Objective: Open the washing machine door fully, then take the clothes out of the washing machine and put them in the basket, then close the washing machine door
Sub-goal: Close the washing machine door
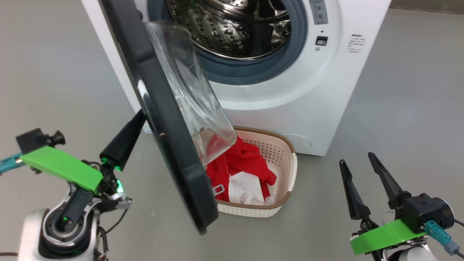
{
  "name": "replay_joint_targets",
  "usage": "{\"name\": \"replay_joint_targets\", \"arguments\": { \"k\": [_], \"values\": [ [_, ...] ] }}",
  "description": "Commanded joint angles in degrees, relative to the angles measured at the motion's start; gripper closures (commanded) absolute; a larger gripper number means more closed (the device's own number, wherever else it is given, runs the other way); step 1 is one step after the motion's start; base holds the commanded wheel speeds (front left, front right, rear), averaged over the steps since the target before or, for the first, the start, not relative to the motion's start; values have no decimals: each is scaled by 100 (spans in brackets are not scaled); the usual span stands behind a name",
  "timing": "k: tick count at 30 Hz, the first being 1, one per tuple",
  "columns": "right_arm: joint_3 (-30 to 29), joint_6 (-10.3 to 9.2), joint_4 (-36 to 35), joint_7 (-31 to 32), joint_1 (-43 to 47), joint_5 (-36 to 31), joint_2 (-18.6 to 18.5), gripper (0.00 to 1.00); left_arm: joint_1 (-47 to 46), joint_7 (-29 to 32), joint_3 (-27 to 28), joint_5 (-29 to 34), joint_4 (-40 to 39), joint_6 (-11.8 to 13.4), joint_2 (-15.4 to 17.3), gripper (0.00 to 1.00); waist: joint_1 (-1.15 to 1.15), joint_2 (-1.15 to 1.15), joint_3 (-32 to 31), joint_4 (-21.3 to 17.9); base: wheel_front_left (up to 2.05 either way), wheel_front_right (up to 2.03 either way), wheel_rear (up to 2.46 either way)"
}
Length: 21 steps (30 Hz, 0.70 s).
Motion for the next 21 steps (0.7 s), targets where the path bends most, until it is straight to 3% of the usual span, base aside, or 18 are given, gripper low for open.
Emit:
{"name": "replay_joint_targets", "arguments": {
  "k": [1,21],
  "values": [
    [149,35,-126,-37,-212,48,-40,0,-64,-27,41,-73,-178,-62,59,100,0,0,-4,-104,0,0,0],
    [148,35,-134,-37,-289,53,-40,0,-201,-518,-360,-422,26,-177,58,100,0,0,124,-788,0,0,0]
  ]
}}
